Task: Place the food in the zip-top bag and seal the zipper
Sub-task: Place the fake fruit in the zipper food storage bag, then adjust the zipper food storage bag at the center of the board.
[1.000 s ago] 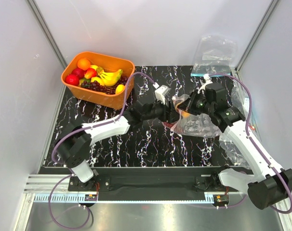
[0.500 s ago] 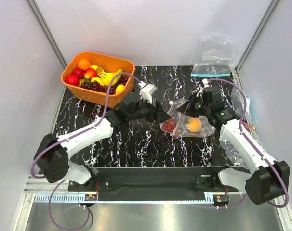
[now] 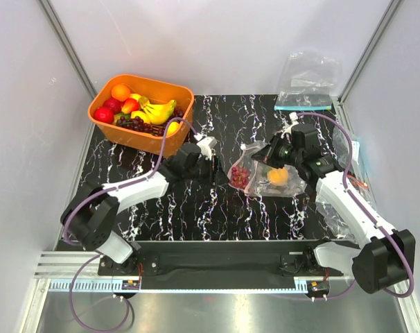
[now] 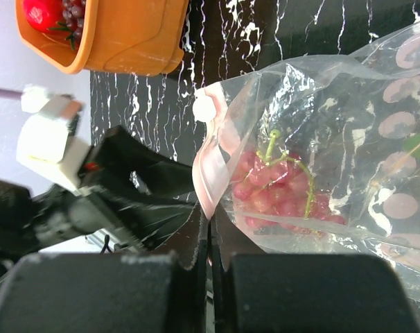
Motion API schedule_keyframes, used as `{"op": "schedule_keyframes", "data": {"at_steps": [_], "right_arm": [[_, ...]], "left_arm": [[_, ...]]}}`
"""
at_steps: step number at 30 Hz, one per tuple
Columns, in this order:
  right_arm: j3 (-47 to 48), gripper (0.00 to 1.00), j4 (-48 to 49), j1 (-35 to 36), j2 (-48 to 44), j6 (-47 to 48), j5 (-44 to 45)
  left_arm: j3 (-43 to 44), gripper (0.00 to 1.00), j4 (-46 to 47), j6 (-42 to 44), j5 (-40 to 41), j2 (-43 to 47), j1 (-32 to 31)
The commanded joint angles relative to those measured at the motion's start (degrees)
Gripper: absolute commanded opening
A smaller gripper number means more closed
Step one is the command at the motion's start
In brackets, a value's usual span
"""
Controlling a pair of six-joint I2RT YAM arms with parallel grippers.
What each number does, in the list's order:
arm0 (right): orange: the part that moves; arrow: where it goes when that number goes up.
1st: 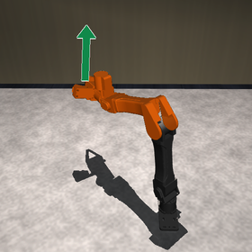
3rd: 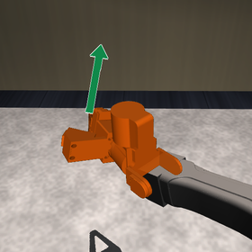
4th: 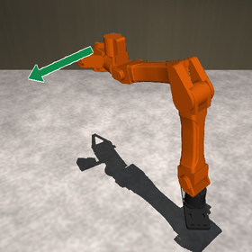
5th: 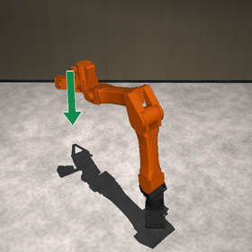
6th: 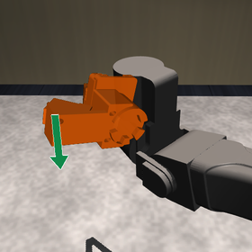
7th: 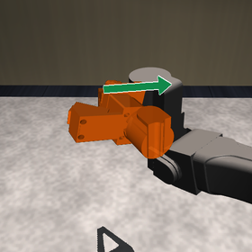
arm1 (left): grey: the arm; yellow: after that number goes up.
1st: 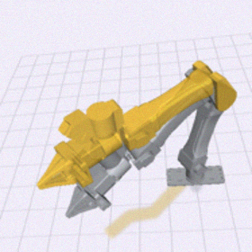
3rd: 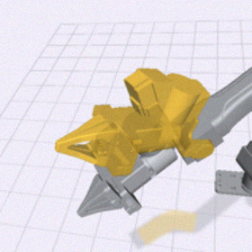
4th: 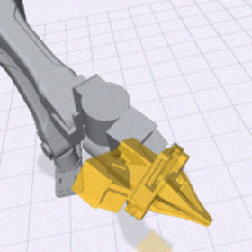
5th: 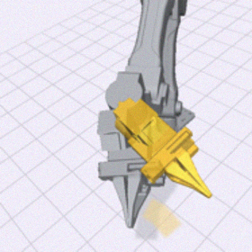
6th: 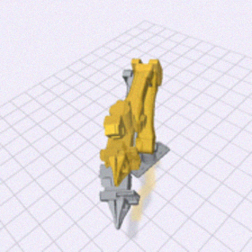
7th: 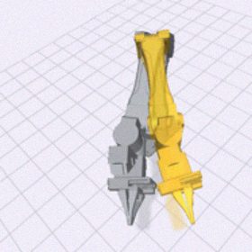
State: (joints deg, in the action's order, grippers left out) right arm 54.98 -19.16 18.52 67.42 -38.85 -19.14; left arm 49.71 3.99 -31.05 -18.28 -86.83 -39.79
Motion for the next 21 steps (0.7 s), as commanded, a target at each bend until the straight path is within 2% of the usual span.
{"op": "schedule_keyframes", "data": {"at_steps": [1, 8, 21], "right_arm": [[0.83, 0.00, 2.81, -0.33, 0.17, 0.44, -2.66], [1.27, 0.00, 2.37, -0.42, -0.09, 0.97, -3.89], [0.74, 0.00, 1.93, -0.42, 0.52, 2.02, -5.30]], "left_arm": [[2.31, 0.54, 5.41, -1.12, -1.85, -2.37, -0.02], [3.64, 0.43, 7.43, -2.09, -0.09, -6.33, 0.06], [4.78, 0.41, 11.04, -4.63, 2.20, -8.71, 0.86]]}}
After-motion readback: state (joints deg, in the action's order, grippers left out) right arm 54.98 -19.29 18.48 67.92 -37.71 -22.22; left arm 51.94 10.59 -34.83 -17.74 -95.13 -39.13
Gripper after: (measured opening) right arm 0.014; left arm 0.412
